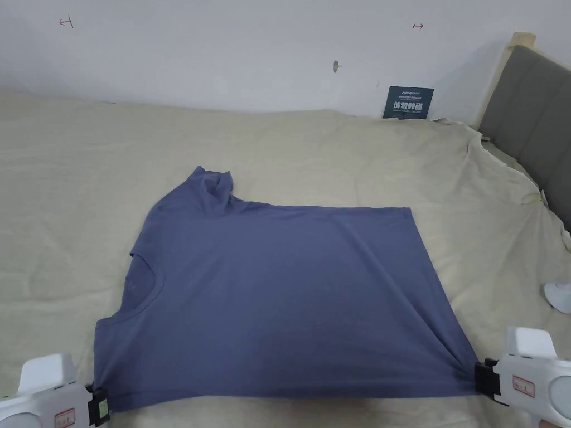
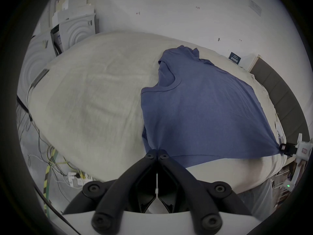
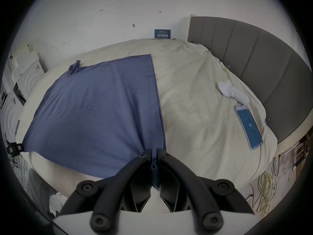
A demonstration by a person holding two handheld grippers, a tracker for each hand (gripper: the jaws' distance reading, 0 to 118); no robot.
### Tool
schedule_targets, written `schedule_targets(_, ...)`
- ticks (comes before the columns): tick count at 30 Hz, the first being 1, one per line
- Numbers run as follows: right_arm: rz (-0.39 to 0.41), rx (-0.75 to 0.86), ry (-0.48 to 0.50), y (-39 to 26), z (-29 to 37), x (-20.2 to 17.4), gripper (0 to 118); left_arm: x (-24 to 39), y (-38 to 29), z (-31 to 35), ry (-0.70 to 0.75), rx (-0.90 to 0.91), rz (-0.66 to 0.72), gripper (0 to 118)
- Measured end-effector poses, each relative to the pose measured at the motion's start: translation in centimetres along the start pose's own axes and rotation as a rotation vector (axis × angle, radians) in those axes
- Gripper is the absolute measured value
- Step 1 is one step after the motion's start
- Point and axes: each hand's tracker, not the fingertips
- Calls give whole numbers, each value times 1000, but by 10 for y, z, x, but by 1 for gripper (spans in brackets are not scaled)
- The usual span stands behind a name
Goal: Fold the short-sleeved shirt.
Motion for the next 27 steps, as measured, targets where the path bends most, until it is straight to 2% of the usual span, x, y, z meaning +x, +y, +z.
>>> schedule_targets(10, 6, -46, 24, -41, 1, 9, 4, -7, -16, -5, 31, -69, 13, 0)
schedule_targets(12, -22, -30, 34, -44, 0, 10, 6, -6, -17, -2, 29, -74, 34, 23)
schedule_targets(13, -40, -18, 46, -45, 1, 11, 12, -7, -15, 0, 28, -76, 43, 44)
schedule_targets(14, -45, -26, 56, -45, 2, 12, 33, -10, -14, 3, 38, -76, 54, 80)
schedule_targets(15, -49, -39, 55, -43, 4, 13, 57, -14, -11, 6, 35, -71, 67, 101)
schedule_targets(16, -47, -34, 52, -41, 7, 14, 83, -17, -9, 11, 33, -60, 86, 112)
schedule_targets(17, -36, -17, 50, -38, 12, 16, 106, -21, -4, 19, 29, -25, 111, 115)
schedule_targets(18, -12, -3, 24, -35, 19, 14, 112, -26, 2, 29, 13, 17, 129, 115)
schedule_targets(21, 45, 99, -42, -18, 44, 11, 113, -33, 25, 52, -21, 107, 166, 115)
schedule_targets(24, 83, 220, -89, 1, 71, 2, 113, -26, 47, 72, -20, 238, 146, 115)
schedule_targets(25, 84, 258, -91, 7, 78, -1, 113, -21, 52, 76, -20, 277, 132, 115)
schedule_targets(27, 39, 353, -74, 19, 97, -11, 113, -6, 60, 84, -29, 371, 72, 115)
